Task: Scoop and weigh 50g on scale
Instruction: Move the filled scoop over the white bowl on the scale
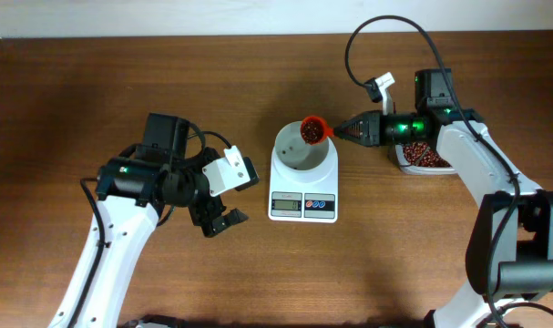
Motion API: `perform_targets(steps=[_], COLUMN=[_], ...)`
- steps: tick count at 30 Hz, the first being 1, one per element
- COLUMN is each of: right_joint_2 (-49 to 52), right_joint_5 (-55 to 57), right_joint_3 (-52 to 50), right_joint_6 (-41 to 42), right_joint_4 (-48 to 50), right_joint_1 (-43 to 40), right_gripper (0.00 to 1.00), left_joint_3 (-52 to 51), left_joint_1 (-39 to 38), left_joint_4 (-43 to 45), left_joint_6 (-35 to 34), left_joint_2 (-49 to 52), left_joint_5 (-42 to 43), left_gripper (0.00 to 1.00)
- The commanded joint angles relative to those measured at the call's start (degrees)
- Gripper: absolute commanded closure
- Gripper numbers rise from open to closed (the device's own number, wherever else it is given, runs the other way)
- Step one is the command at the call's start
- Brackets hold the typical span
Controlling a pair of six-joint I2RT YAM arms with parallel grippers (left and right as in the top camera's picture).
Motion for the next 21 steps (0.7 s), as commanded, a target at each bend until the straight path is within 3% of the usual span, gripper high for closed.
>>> perform_targets(steps=[1, 2, 3, 4, 5, 6, 8, 9, 10, 12, 13, 14, 15, 17, 18, 19, 21], right_joint_2=[-0.68, -0.68, -0.68, -0.68, -0.68, -0.68, -0.68, -0.68, -0.68, -0.68, -0.68, -0.68, -0.68, -0.68, -0.68, -0.68, -0.68], right_joint_5=[-4.63, 0.55, 1.77, -2.64, 0.46, -3.19, 2.78, -2.58, 5.03, -2.36, 4.02, -0.79, 5.49, -1.11, 6.69, 0.74, 8.76], right_joint_3=[0.81, 0.81, 0.81, 0.81, 0.81, 0.81, 0.81, 0.83, 0.83, 0.83, 0.83, 0.83, 0.83, 0.83, 0.83, 0.83, 0.83], right_joint_6=[-5.68, -0.85, -0.11, -5.05, -1.57, -5.31, 0.15, -6.51, 0.31, -8.68, -2.71, -8.79, -2.97, -10.21, -2.10, -8.81, -0.61], right_joint_4=[0.11, 0.04, -0.09, -0.09, -0.13, -0.09, -0.11, 0.17, 0.13, 0.28, 0.28, -0.07, 0.11, -0.24, 0.07, -0.11, 0.11], right_joint_1=[0.50, 0.46, 0.46, 0.59, 0.57, 0.63, 0.79, 1.36, 1.60, 1.75, 1.66, 1.70, 1.62, 1.70, 1.64, 1.84, 1.97], right_gripper=[0.96, 0.96, 0.96, 0.96, 0.96, 0.96, 0.96, 0.96, 0.96, 0.96, 0.96, 0.96, 0.96, 0.96, 0.96, 0.96, 0.96], left_joint_3=[-0.17, -0.17, -0.17, -0.17, -0.17, -0.17, -0.17, -0.17, -0.17, -0.17, -0.17, -0.17, -0.17, -0.17, -0.17, -0.17, -0.17], left_joint_1=[-0.22, -0.22, -0.22, -0.22, -0.22, -0.22, -0.22, -0.22, -0.22, -0.22, -0.22, -0.22, -0.22, -0.22, -0.22, -0.22, -0.22], left_joint_4=[0.09, 0.09, 0.09, 0.09, 0.09, 0.09, 0.09, 0.09, 0.09, 0.09, 0.09, 0.09, 0.09, 0.09, 0.09, 0.09, 0.09], left_joint_6=[0.90, 0.90, 0.90, 0.87, 0.90, 0.90, 0.90, 0.90, 0.90, 0.90, 0.90, 0.87, 0.90, 0.87, 0.90, 0.90, 0.90], left_joint_2=[-0.11, -0.11, -0.11, -0.11, -0.11, -0.11, -0.11, -0.11, -0.11, -0.11, -0.11, -0.11, -0.11, -0.11, -0.11, -0.11, -0.11], left_joint_5=[1.03, 1.03, 1.03, 1.03, 1.03, 1.03, 1.03, 1.03, 1.03, 1.03, 1.03, 1.03, 1.03, 1.03, 1.03, 1.03, 1.03], left_gripper=[0.01, 0.01, 0.01, 0.01, 0.01, 0.01, 0.01, 0.01, 0.01, 0.01, 0.01, 0.01, 0.01, 0.01, 0.01, 0.01, 0.01])
